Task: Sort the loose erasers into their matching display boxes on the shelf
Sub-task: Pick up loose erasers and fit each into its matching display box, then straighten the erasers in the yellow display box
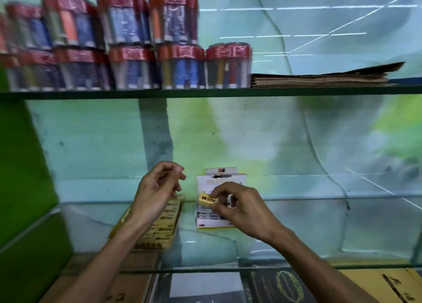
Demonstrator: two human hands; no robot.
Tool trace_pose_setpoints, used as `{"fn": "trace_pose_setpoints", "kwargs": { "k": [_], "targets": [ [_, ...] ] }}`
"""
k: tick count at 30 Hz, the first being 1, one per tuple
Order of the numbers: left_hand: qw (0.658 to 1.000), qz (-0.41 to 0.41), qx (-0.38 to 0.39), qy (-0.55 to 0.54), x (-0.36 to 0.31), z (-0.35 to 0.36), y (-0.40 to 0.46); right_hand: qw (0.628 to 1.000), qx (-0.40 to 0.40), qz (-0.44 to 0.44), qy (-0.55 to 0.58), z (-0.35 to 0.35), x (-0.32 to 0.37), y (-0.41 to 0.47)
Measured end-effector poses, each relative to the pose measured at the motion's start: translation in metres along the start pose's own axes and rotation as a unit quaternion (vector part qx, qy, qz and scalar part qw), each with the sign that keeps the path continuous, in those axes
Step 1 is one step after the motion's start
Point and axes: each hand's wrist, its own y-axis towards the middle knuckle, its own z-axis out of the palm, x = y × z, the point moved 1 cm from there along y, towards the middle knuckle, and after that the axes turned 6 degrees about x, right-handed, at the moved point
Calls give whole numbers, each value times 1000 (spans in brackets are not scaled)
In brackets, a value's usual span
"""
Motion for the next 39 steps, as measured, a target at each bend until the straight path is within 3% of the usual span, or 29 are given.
{"fn": "trace_pose_setpoints", "kwargs": {
  "k": [10,18,27,33,39],
  "targets": [
    [996,-16,-79,48,5,-94,-19,990,131,-58,-15,82,60,48],
    [995,-30,-78,49,14,-116,-26,981,177,-52,-67,118,75,62],
    [995,-48,-19,85,31,-126,-25,980,172,-19,-103,123,81,64],
    [984,-91,33,146,44,-142,-26,987,74,102,-104,107,71,46],
    [967,-147,109,177,53,-143,-26,976,86,172,-104,106,68,34]
  ]
}}
